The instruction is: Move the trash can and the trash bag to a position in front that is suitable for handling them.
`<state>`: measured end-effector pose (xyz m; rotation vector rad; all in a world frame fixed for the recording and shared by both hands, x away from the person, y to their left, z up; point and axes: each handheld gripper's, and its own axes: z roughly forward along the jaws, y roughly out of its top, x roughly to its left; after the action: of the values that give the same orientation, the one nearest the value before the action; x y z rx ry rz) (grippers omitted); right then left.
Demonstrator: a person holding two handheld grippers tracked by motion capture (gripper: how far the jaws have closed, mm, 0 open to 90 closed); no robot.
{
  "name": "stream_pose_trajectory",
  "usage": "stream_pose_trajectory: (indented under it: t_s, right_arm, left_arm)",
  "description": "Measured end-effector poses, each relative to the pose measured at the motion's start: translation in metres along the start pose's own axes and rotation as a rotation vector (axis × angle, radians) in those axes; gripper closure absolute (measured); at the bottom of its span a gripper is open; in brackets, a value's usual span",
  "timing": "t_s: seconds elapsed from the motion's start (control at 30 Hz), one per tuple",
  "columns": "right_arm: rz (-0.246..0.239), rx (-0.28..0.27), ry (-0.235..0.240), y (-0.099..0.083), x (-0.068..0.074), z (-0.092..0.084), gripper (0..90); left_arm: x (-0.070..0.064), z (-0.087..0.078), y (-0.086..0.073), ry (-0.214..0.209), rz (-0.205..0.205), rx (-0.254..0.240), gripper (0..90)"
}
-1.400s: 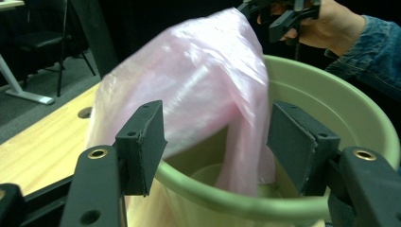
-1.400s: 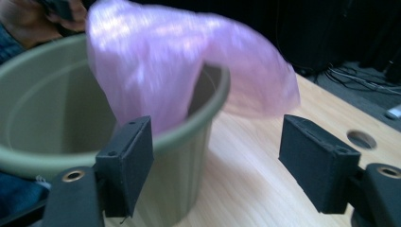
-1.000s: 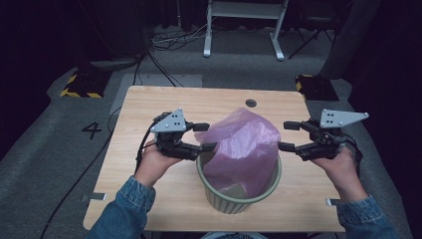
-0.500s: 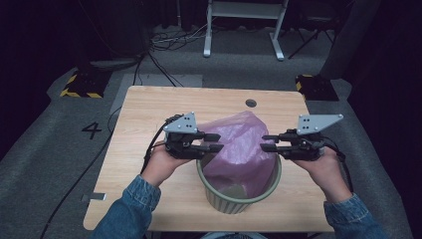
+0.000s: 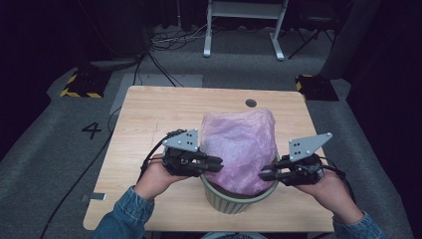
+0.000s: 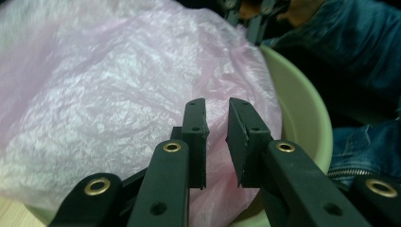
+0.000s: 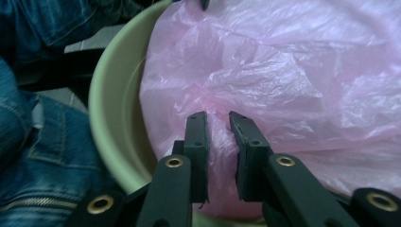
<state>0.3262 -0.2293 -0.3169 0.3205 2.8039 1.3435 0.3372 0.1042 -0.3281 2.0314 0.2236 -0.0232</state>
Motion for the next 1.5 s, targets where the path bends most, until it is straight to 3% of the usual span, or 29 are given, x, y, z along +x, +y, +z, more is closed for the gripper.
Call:
stream_pose_trajectory:
  t_s: [0.07, 0.17, 0.23, 0.3, 0.43, 0.57, 0.6, 0.7, 0.77, 0.87, 1.0, 1.13, 1.23, 1.33, 1.5]
  right_arm:
    - [0.0, 0.004, 0.005, 0.0, 0.002, -0.001, 77.4]
    - [0.002, -0.001, 0.014, -0.001, 0.004, 0.0, 77.3]
    - [0.005, -0.004, 0.023, -0.001, 0.005, 0.001, 77.0]
    - [0.003, -0.008, 0.032, -0.002, 0.007, 0.003, 76.2]
    - [-0.003, -0.02, 0.051, -0.004, 0.013, 0.004, 74.6]
    - [0.004, -0.043, 0.035, -0.005, 0.015, 0.002, 62.9]
    - [0.007, -0.056, 0.024, -0.005, 0.015, -0.001, 59.0]
    - [0.016, -0.128, -0.027, -0.004, 0.012, -0.013, 48.1]
    - [0.035, -0.184, -0.073, -0.003, 0.008, -0.025, 45.8]
    - [0.054, -0.24, -0.176, 0.001, -0.001, -0.041, 42.4]
    - [0.133, -0.273, -0.297, 0.007, -0.024, -0.051, 34.8]
    - [0.22, -0.304, -0.301, 0.008, -0.047, -0.044, 30.9]
    - [0.25, -0.252, -0.333, 0.009, -0.062, -0.029, 25.0]
    - [0.276, -0.229, -0.335, 0.009, -0.07, -0.017, 25.9]
    - [0.281, -0.178, -0.281, 0.009, -0.076, -0.006, 60.2]
  left_arm:
    - [-0.002, -0.001, 0.0, 0.056, 0.015, -0.026, 70.9]
    - [0.0, -0.005, 0.004, 0.125, 0.022, -0.083, 46.8]
    - [0.006, -0.007, 0.009, 0.165, 0.024, -0.106, 38.6]
    - [0.013, -0.007, 0.011, 0.187, 0.012, -0.12, 36.3]
    - [0.028, -0.001, 0.01, 0.206, -0.04, -0.091, 37.2]
    - [0.026, 0.009, 0.008, 0.184, -0.011, -0.019, 55.6]
    - [0.024, 0.01, 0.008, 0.184, 0.0, -0.008, 61.7]
    - [0.021, 0.015, 0.008, 0.169, 0.016, 0.035, 68.2]
    - [0.021, 0.018, 0.008, 0.165, 0.011, 0.058, 70.2]
    - [0.021, 0.021, 0.008, 0.147, 0.005, 0.082, 71.1]
    - [0.019, 0.023, 0.008, 0.129, 0.01, 0.1, 71.9]
    - [0.018, 0.023, 0.006, 0.12, 0.014, 0.101, 71.8]
    - [0.018, 0.023, 0.006, 0.118, 0.017, 0.099, 71.8]
    - [0.017, 0.022, 0.004, 0.124, 0.014, 0.089, 71.7]
    - [0.016, 0.015, 0.003, 0.148, 0.009, 0.038, 69.1]
